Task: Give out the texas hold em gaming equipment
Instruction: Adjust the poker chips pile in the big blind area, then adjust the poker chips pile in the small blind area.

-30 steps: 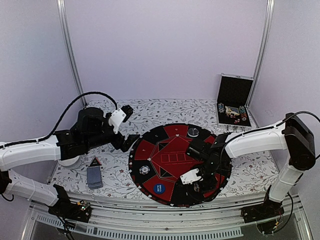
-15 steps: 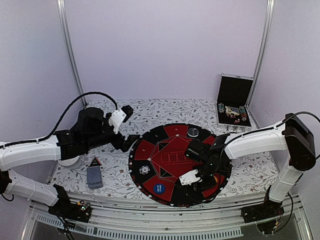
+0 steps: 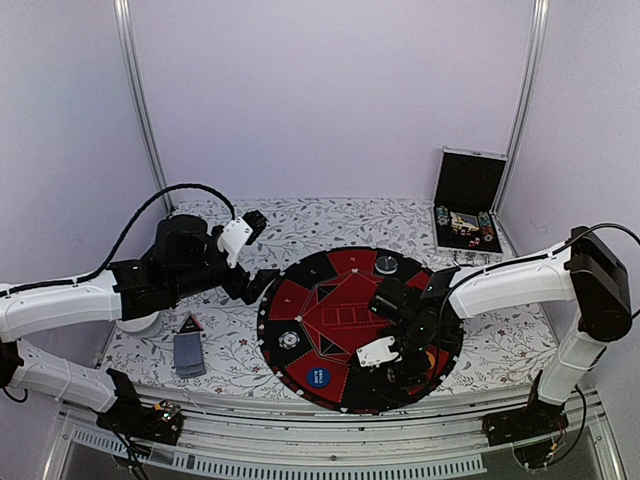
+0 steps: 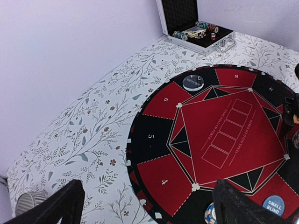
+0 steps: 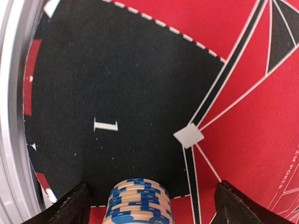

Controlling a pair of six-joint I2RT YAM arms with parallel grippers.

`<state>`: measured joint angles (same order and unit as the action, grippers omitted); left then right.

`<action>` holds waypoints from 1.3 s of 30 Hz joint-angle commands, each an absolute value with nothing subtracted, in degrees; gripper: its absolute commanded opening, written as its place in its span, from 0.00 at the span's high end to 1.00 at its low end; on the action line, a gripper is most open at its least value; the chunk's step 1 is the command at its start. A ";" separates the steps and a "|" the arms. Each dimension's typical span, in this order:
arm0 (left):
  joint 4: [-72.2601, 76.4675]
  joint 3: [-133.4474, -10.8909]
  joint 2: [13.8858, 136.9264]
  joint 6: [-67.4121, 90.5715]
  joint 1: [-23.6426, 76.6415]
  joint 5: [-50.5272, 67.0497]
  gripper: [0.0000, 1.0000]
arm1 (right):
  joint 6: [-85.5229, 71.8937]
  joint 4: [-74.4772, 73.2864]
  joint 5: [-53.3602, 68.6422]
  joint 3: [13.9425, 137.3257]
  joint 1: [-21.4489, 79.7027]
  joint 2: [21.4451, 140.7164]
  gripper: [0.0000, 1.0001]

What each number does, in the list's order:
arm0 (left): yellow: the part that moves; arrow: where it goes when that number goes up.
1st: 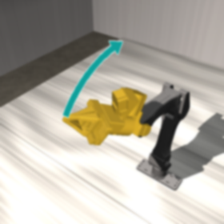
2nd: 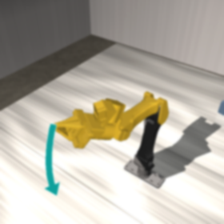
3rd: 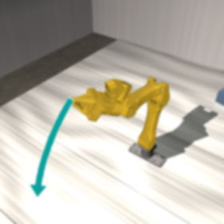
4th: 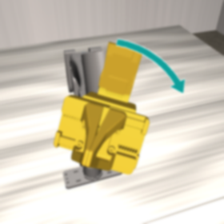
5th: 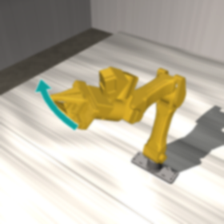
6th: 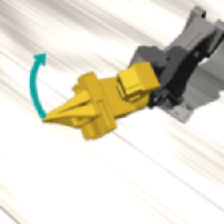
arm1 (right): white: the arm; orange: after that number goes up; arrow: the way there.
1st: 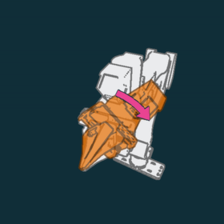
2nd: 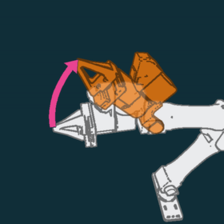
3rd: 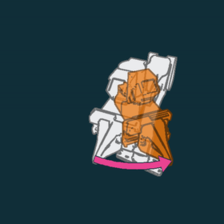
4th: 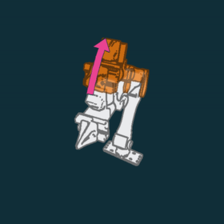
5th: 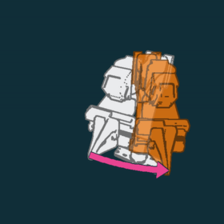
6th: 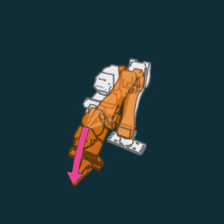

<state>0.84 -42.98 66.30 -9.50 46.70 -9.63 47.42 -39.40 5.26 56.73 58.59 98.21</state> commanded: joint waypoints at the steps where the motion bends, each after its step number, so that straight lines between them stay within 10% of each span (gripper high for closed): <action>1: 0.44 -42.38 66.50 -9.92 46.43 -9.31 0.02 | 47.12 -40.89 4.31 56.01 59.10 98.55 0.01; 15: 0.61 -42.32 66.62 -10.10 46.49 -9.81 0.02 | 35.91 -19.64 3.24 68.50 58.24 81.52 0.01; 20: 0.65 -42.28 66.53 -10.11 46.47 -9.80 0.02 | 15.76 -18.39 -11.57 78.85 48.78 80.97 0.01; 39: 0.80 -42.10 66.70 -10.09 46.41 -10.37 0.02 | -12.85 -31.70 -7.04 77.30 15.51 87.28 0.05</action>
